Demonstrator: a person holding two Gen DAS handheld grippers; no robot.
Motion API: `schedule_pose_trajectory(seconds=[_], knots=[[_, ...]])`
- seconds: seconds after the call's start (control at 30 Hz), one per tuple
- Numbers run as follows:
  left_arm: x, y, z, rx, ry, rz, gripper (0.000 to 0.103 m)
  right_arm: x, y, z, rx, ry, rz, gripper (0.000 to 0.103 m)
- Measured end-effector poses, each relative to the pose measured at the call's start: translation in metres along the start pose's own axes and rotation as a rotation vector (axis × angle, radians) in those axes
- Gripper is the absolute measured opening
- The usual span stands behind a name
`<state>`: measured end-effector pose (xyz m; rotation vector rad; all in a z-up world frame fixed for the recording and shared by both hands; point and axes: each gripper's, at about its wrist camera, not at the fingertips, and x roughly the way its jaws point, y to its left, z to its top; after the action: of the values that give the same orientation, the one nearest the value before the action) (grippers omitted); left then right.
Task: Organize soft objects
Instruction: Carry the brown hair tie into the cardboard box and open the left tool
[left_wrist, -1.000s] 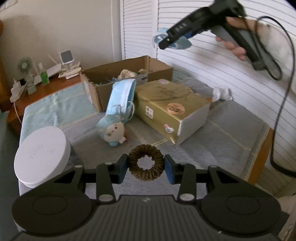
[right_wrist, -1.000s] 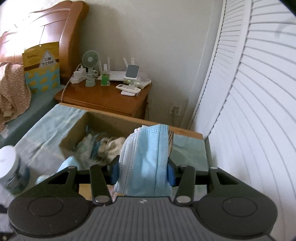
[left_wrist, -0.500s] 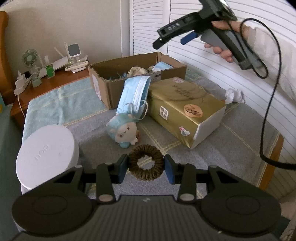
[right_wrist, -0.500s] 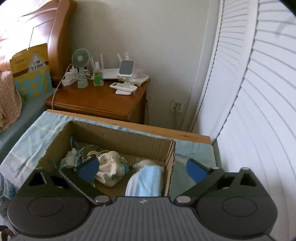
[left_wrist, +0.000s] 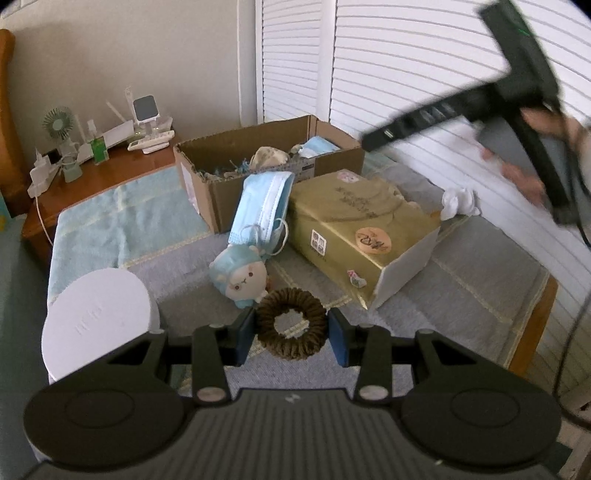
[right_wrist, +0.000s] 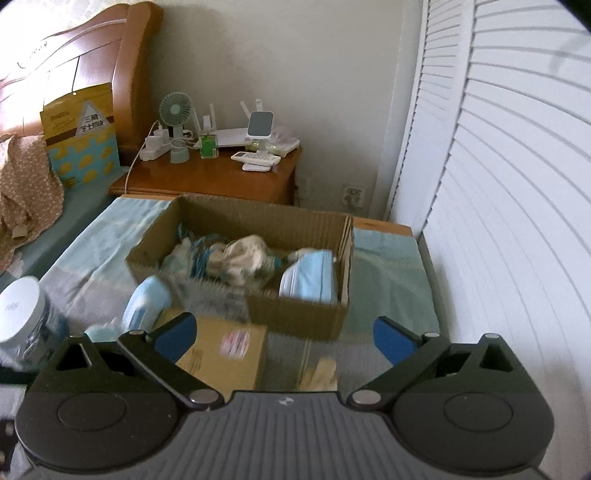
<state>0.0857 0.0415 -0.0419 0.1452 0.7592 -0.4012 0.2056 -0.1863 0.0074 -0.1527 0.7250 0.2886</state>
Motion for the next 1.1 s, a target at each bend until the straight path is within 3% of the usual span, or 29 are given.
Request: schedule_pose_trajectory(seconds=[0.2,0.47,0.8,1.1], knots=[[-0.005,0.000,0.011,-0.001,-0.003,0.007,0.041,-0.031,0.017,-0.043,-0.007,-0.019,-0.026,0.103],[-0.003,0.001,0.040,0.028,-0.024,0.021,0.041,-0.052,0.030,-0.085,-0.009,0.017,-0.019,0.103],[0.025,0.014,0.096,0.062,-0.030,0.029,0.041,-0.060,0.028,-0.099,-0.002,0.017,-0.037,0.103],[0.089,0.045,0.159,0.039,-0.017,0.064,0.041,-0.058,0.023,-0.097,-0.007,0.021,-0.044,0.103]])
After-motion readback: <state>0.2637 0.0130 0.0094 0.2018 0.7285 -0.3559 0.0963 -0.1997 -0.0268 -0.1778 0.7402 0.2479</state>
